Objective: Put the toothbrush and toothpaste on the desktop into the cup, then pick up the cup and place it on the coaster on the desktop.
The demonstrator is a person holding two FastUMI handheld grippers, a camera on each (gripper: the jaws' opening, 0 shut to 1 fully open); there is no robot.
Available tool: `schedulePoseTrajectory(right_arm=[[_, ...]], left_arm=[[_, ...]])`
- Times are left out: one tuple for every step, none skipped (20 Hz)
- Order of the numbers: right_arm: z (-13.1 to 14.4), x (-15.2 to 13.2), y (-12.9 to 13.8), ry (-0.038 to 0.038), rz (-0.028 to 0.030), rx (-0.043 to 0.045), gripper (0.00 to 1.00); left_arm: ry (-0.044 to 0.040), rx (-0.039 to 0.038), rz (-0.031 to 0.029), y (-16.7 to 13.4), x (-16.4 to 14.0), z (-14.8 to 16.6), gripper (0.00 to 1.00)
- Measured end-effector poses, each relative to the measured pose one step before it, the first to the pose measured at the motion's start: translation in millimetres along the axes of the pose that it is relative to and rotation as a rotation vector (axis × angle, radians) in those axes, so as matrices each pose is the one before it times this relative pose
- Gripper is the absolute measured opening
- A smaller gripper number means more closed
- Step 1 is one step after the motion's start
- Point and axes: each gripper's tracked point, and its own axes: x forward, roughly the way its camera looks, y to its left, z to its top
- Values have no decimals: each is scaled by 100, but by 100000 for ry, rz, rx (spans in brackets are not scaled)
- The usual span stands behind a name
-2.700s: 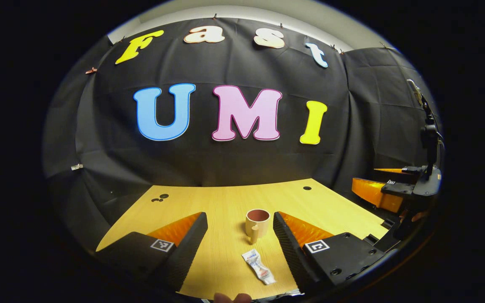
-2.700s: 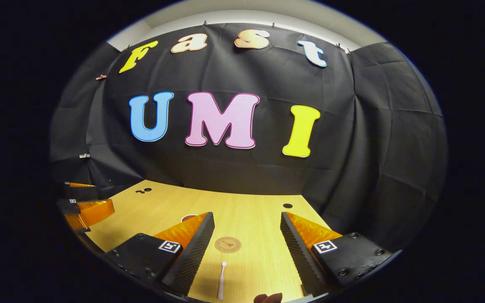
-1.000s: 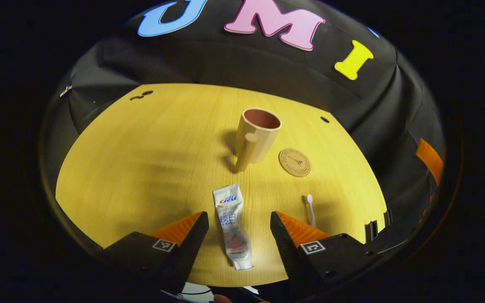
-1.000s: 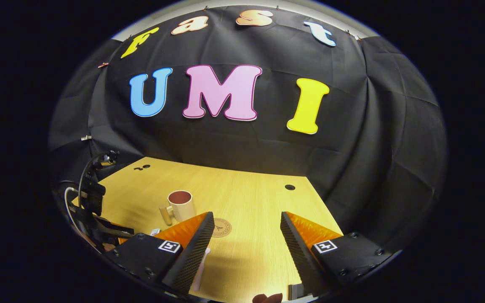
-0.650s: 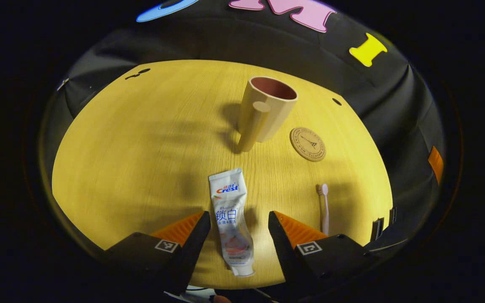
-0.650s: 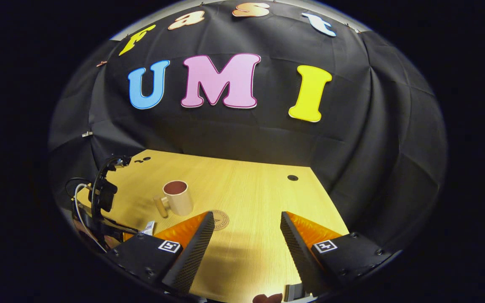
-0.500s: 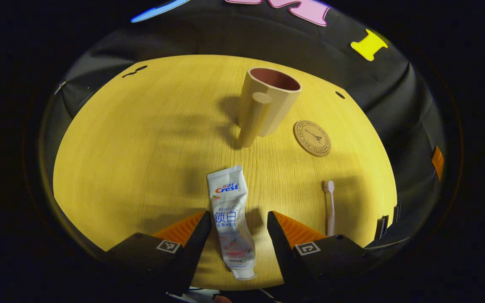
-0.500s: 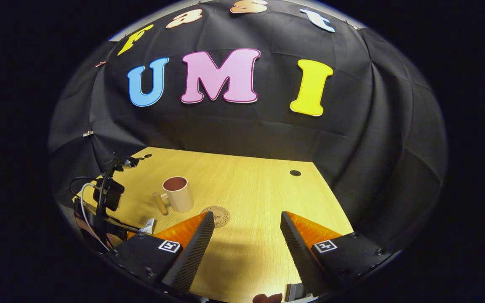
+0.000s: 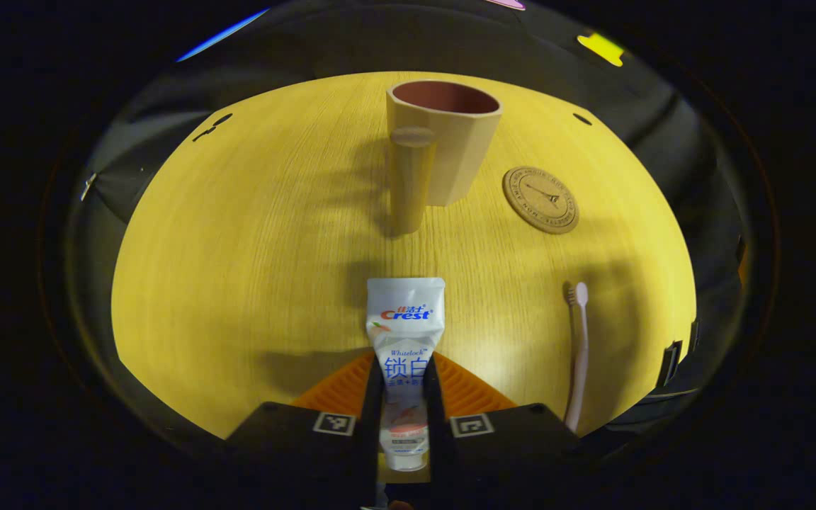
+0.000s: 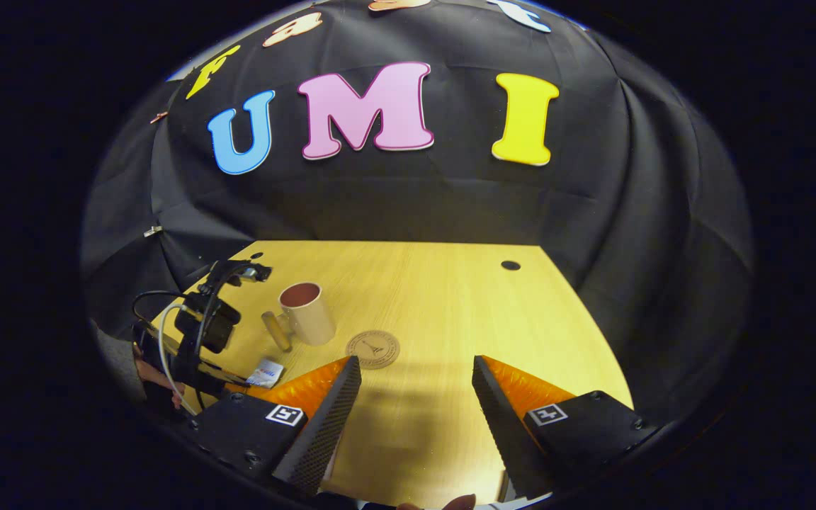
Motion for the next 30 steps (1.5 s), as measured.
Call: schedulePoseTrajectory(right_arm=[[-902, 54, 703, 3598, 2503, 1732, 98], [-874, 4, 570, 3699, 1998, 1866, 97], [-860, 24, 430, 3475, 1345, 1647, 97], [-909, 197, 460, 3454, 1131, 1242, 97], [-815, 159, 303, 3088, 483, 847, 96], [-664, 207, 364, 2833, 541, 469, 96], [-666, 138, 368, 2550, 376, 270, 94], [-592, 136, 413, 2489, 692, 521, 94], [-460, 199, 378, 2057, 456, 772, 93], [-485, 138, 318, 2065, -124, 1034, 92], [-462, 297, 395, 1729, -138, 853, 91], [-458, 430, 266, 1671, -459, 247, 90], [-483, 377, 186, 1822, -877, -84, 90], [-454, 348, -40, 1786, -1158, -45, 89], [-377, 316, 99, 1571, -650, 196, 89], [-347, 400, 465, 1011, -516, 131, 88], [-489, 301, 239, 2055, -763, -280, 88], [-516, 322, 146, 1994, -1065, -60, 87], [-364, 481, 157, 1645, -791, -113, 87], [-361, 463, 53, 1238, -847, 93, 84], [-292, 414, 118, 1244, -1022, 21, 82], [-191, 643, -20, 1079, -1151, 57, 77], [-174, 542, 169, 1296, -774, 583, 76], [-144, 572, 263, 1065, -294, 944, 76], [-68, 544, 243, 1261, -318, 569, 76], [-121, 751, 192, 1295, -875, 196, 88], [-116, 628, 123, 1416, -1019, -167, 71], [-96, 424, 136, 1044, -716, -312, 69], [-41, 380, 92, 802, -599, -387, 68], [-200, 308, -100, 1319, -1363, -645, 67]], left_arm=[[1192, 396, 278, -40, 37, 61, 36], [352, -1001, -112, -55, -126, 116, 31], [1032, -1477, -325, 79, 2, 4, 29], [349, -1048, -544, -15, 6, -41, 29], [123, -809, -778, 23, -3, 134, 27], [-471, -533, -961, -45, -11, 14, 25], [-633, 45, -1349, -31, -28, 23, 24], [-968, 441, -1540, 32, -141, 38, 23], [-1227, 631, -1854, 43, -112, 32, 23], [-456, -92, -1655, 7, 10, -147, 22], [-294, -530, -1552, -17, 0, -83, 21], [-233, -366, -1845, -39, -80, -228, 20], [-262, 54, -2111, -147, -299, -113, 19], [-1223, 359, -2231, -173, -541, 18, 19], [-1919, 666, -2273, 39, -674, 264, 19], [-2276, 911, -2090, -108, -817, 253, 18], [-2321, 981, -1909, -53, -965, 344, 19], [-2459, 887, -1942, -51, -983, 450, 18], [-2430, 732, -1832, -246, -842, 403, 18], [-2346, 707, -1441, -40, -894, 473, 18], [-2169, 699, -708, -3, -724, 342, 19], [-1947, 625, -344, 163, -496, 219, 19], [-1708, 354, -235, 126, -582, 304, 18], [-1433, 60, -433, 147, -507, 211, 18], [-821, -105, -351, 161, -570, -91, 18], [-399, -234, -54, 303, -328, 99, 18], [-456, -240, 110, 353, -378, -173, 19], [-228, -152, 43, 292, -501, -36, 19], [-95, 63, 73, 325, -401, -166, 19], [-236, 427, 323, 348, -284, -45, 18]])
